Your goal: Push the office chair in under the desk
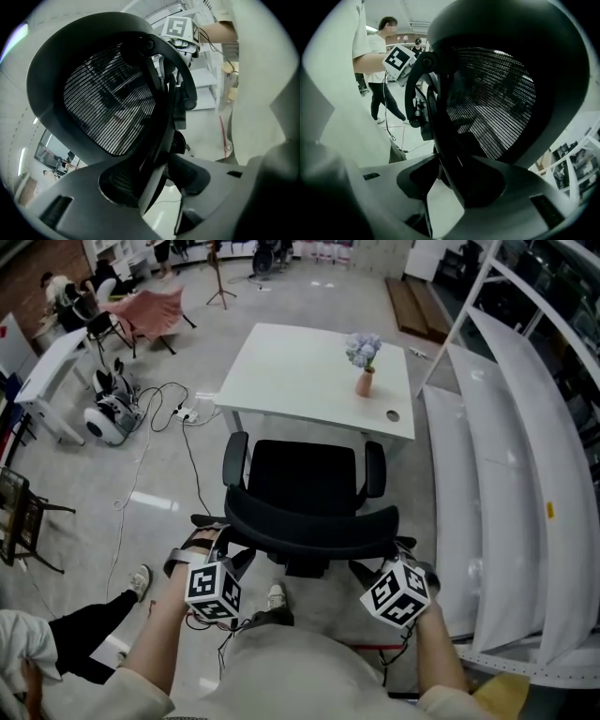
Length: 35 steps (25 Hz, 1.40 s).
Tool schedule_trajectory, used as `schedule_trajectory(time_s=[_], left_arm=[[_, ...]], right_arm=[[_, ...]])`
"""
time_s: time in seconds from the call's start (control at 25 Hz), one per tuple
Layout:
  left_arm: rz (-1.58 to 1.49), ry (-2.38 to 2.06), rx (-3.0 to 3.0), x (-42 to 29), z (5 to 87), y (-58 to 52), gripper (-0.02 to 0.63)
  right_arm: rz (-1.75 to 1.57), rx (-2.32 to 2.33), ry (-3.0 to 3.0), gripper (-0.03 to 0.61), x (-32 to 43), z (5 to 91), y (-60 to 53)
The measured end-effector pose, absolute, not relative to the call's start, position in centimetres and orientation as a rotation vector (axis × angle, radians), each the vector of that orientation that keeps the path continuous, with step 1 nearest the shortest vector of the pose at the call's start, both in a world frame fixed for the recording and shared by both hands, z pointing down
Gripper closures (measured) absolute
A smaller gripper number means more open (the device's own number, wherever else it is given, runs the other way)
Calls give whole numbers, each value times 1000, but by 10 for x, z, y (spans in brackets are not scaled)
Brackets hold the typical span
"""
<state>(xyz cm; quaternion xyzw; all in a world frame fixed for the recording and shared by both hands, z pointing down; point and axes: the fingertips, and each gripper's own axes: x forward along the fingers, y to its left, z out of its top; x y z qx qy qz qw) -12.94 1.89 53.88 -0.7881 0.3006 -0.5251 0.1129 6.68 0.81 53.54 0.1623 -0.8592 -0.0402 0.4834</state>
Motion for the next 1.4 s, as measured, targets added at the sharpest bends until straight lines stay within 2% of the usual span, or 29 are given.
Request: schedule_trajectory(time_s=[1.4], left_arm=[[-1426,754,-2342,-174,536,-137,402]], right_arm=[[-109,591,-2113,399,21,536,-133]])
